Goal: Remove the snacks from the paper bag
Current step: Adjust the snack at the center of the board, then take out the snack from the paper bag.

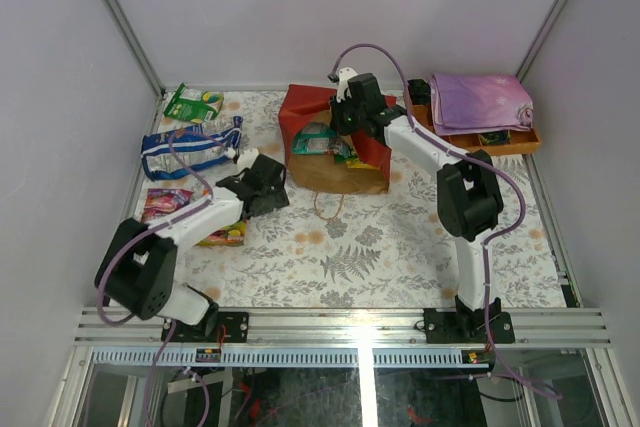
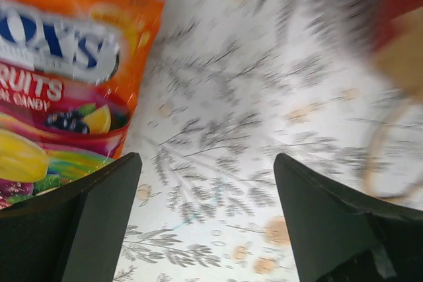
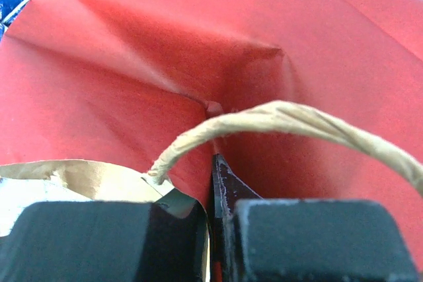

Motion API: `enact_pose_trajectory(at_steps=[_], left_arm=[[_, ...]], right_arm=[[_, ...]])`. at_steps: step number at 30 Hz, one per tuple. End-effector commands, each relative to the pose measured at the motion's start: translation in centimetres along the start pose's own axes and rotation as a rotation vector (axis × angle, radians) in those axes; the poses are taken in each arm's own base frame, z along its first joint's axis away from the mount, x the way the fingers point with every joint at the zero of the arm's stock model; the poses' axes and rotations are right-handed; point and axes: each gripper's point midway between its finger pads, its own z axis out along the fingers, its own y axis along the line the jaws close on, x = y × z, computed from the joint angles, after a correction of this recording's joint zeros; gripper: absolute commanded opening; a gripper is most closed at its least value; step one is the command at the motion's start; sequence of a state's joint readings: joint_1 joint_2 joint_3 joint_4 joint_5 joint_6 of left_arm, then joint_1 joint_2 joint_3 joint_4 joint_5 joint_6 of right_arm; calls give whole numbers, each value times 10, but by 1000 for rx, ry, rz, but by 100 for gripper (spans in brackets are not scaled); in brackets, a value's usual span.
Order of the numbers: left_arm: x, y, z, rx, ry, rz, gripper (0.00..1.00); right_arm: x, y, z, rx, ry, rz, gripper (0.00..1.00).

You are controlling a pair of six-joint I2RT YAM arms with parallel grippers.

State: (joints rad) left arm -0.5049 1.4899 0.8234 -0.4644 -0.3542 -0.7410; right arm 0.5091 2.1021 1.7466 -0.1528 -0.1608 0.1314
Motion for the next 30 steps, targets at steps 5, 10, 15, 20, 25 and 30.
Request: enact_pose_trajectory(at_steps=[5, 10, 15, 20, 25, 30], left_arm=[[-148, -83, -109, 317, -424, 101, 94], [-178, -104, -91, 248, -450, 139, 96], [-203, -107, -39, 344, -365, -9, 99], [-247, -121, -9, 496, -297, -140, 94], [-273, -145, 19, 529, -256, -202, 94], [-277, -182, 41, 675, -178, -241, 93]], right_arm=[[-33, -2, -54, 20, -55, -186, 0], [-36, -26, -80, 165, -47, -268, 0], [-28, -42, -86, 250, -32, -270, 0], [-18, -42, -83, 251, -14, -241, 0], [-14, -44, -82, 267, -15, -209, 0], [-17, -41, -78, 265, -38, -144, 0]])
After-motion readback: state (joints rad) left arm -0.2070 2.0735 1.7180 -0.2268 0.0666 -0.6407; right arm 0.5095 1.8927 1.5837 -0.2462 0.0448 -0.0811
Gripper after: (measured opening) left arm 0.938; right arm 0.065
